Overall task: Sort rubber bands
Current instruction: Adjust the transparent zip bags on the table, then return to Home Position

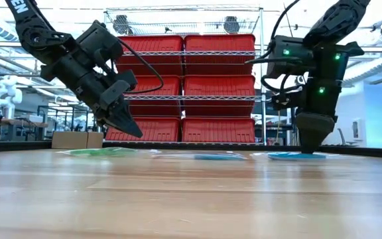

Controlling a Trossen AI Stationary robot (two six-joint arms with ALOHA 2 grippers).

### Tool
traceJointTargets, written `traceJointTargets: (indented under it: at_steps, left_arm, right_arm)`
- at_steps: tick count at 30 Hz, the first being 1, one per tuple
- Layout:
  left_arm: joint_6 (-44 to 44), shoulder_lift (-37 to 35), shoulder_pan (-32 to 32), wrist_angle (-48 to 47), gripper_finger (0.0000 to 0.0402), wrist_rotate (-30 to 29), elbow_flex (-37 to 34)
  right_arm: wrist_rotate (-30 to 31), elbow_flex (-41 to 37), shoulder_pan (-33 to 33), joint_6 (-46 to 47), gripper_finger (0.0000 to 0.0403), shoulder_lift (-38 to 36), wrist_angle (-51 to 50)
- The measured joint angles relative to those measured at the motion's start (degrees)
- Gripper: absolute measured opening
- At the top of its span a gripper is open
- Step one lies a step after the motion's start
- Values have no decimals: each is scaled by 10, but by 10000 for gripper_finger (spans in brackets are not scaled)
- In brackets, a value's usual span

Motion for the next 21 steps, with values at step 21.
traceJointTargets:
  at_steps: [21]
  left_arm:
    - [85,-236,4,-79,4,0,-3]
  right_arm:
    - [103,21,53,-114,0,-252,2]
